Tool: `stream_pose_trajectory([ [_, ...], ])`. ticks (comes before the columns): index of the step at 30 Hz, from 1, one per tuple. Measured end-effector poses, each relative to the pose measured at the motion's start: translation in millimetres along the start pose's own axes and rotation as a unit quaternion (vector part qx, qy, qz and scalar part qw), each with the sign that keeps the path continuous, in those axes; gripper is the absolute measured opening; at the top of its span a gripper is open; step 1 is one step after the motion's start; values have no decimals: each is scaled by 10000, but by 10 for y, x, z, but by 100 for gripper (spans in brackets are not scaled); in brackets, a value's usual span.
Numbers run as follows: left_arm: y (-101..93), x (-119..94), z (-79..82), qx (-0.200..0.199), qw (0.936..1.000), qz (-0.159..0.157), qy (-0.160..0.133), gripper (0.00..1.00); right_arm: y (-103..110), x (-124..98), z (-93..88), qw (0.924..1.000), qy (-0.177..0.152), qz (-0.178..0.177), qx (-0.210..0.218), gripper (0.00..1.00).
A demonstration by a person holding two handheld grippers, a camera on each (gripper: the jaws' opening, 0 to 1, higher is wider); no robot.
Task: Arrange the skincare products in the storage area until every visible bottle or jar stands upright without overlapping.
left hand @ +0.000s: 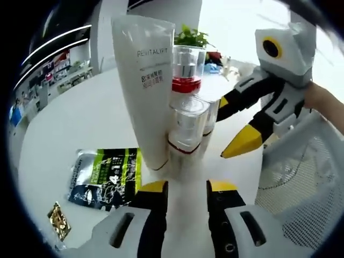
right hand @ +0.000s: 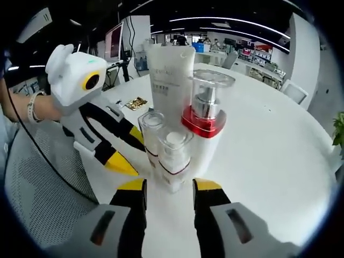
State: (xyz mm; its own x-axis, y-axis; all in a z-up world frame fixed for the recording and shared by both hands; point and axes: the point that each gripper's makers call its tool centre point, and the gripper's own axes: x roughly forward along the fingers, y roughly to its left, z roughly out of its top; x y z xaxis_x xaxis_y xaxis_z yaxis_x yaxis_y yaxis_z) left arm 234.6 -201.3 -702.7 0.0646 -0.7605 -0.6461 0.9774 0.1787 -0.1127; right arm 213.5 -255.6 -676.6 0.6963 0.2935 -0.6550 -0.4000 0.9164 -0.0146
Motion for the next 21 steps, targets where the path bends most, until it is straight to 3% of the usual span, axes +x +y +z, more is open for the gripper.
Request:
stream_pose_trajectory([
  [5, -32, -194, 61, 124, 9998, -84, -166, 40, -1, -97, 98, 9998, -148, -163, -20, 49],
  [12, -86, -425, 45, 457, 9989, -70, -105, 52, 29, -226, 253, 9990, -345, -292, -71, 60],
  [21, 29, -720, 140, 423, 9985, 126, -311, 64, 42, -357, 444, 9972, -530, -483, -207, 73],
])
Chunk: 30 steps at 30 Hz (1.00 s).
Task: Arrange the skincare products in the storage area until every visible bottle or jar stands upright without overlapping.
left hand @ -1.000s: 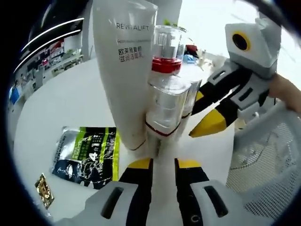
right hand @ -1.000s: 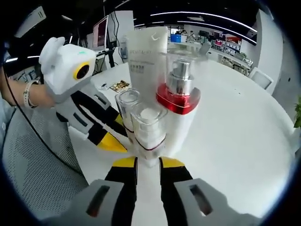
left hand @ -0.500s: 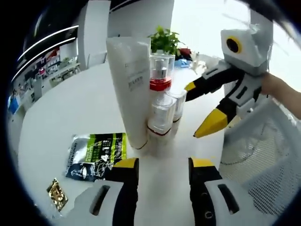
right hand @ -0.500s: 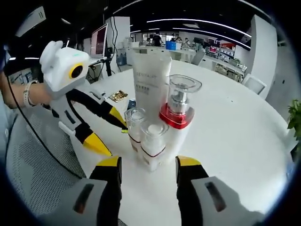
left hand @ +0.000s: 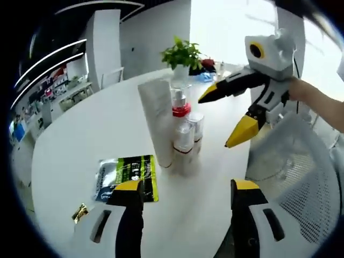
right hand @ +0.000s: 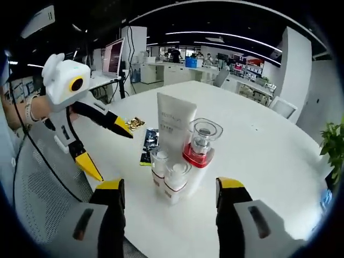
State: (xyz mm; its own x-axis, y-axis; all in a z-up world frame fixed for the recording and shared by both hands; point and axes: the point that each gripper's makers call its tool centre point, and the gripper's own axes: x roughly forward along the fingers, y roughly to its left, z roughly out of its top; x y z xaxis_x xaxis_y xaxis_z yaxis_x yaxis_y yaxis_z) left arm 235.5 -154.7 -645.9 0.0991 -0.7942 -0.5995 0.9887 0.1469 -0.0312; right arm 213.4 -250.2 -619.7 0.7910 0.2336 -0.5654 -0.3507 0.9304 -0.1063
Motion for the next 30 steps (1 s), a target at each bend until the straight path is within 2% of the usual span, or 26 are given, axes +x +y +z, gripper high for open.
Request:
stream_pose_trajectory([
  [7, 158, -268, 60, -9, 9996, 260, -106, 72, 29, -57, 157, 9998, -124, 3, -159, 79],
  [14, 225, -476, 33, -35, 9992, 395, -89, 83, 141, -103, 264, 9993, -124, 129, -327, 85],
  [22, 285, -638, 9, -51, 9983, 580, -103, 91, 211, -159, 417, 9982, -252, 126, -533, 91],
  [30, 314, -803, -28, -43, 9977, 670, -90, 97, 268, -163, 457, 9975, -247, 175, -645, 97],
])
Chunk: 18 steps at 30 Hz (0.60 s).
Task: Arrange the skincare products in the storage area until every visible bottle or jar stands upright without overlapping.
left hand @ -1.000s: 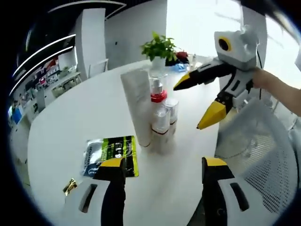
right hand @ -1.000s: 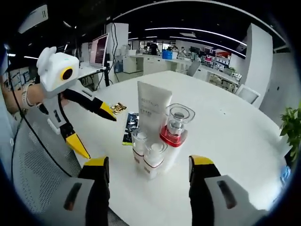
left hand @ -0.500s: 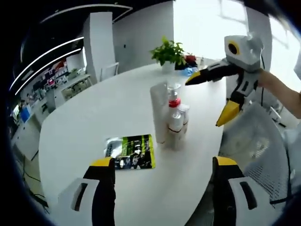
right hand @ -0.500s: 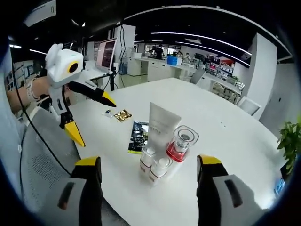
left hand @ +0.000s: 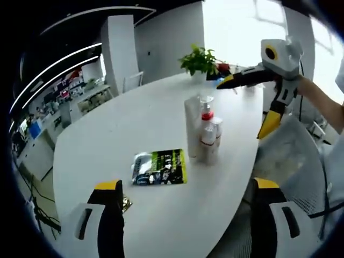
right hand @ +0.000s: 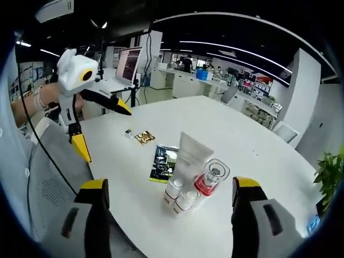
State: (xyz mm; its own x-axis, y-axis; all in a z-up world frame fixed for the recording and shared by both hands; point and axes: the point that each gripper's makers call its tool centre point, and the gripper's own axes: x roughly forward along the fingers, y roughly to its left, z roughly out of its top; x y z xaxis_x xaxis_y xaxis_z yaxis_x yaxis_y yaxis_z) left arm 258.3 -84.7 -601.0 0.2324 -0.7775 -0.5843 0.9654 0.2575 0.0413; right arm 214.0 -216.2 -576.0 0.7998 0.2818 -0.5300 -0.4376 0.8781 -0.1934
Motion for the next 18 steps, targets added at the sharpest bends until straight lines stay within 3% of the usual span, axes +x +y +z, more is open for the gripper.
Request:
stream_pose_trajectory([
  [18, 133, -157, -66, -195, 9998, 37, -56, 97, 121, 23, 179, 9998, -2, 150, -96, 100],
])
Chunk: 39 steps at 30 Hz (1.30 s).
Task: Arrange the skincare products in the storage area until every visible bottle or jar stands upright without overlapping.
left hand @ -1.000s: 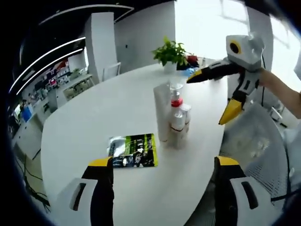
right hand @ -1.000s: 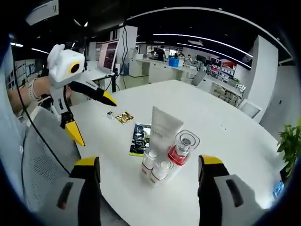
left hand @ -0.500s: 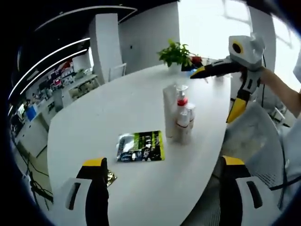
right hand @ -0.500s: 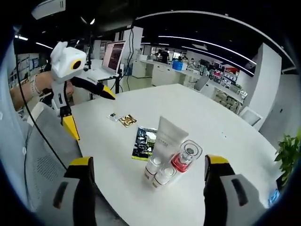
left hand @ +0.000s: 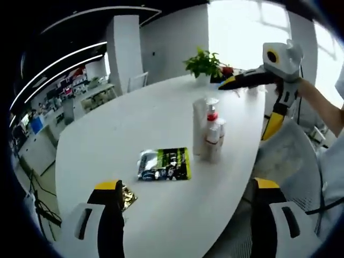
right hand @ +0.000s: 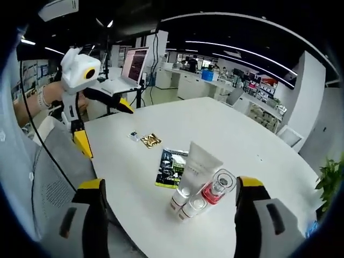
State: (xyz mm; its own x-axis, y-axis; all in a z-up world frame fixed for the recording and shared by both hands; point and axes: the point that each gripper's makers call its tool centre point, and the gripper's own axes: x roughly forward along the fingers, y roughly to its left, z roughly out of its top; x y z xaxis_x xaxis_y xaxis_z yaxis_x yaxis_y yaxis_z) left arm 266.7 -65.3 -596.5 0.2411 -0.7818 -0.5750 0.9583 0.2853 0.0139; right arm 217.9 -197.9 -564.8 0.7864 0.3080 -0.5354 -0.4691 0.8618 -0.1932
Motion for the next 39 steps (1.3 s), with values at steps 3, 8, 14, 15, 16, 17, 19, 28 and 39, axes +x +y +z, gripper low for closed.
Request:
stream_pose_trajectory([
  [3, 20, -8, 4, 83, 10000, -17, -10, 97, -1, -11, 39, 10000, -15, -97, -9, 100],
  [8, 51, -25, -4, 161, 9998, -126, -44, 97, 31, 6, 86, 9999, -18, -159, -22, 100],
  [14, 175, -36, -65, 209, 9995, -222, -38, 97, 76, 53, 157, 9998, -8, -174, -12, 100],
  [15, 197, -32, -75, 214, 9995, -223, -51, 97, 73, 59, 169, 9998, -17, -182, 0, 100],
  [16, 218, -24, -91, 228, 9995, -229, -50, 97, 83, 68, 192, 9999, -46, -133, 13, 99],
  [17, 218, -19, -110, 240, 9994, -255, -15, 97, 89, 71, 205, 9999, -53, -94, 43, 97],
  [19, 231, 2, -131, 269, 9993, -265, -8, 97, 92, 87, 242, 9999, -91, -29, 30, 95],
  [28, 238, 91, -178, 167, 9994, -291, -11, 97, -21, 60, 420, 9994, -85, 331, -74, 83],
  [39, 224, 225, -235, 66, 9993, -331, 178, 97, -312, 73, 475, 9947, 326, 976, 19, 63],
])
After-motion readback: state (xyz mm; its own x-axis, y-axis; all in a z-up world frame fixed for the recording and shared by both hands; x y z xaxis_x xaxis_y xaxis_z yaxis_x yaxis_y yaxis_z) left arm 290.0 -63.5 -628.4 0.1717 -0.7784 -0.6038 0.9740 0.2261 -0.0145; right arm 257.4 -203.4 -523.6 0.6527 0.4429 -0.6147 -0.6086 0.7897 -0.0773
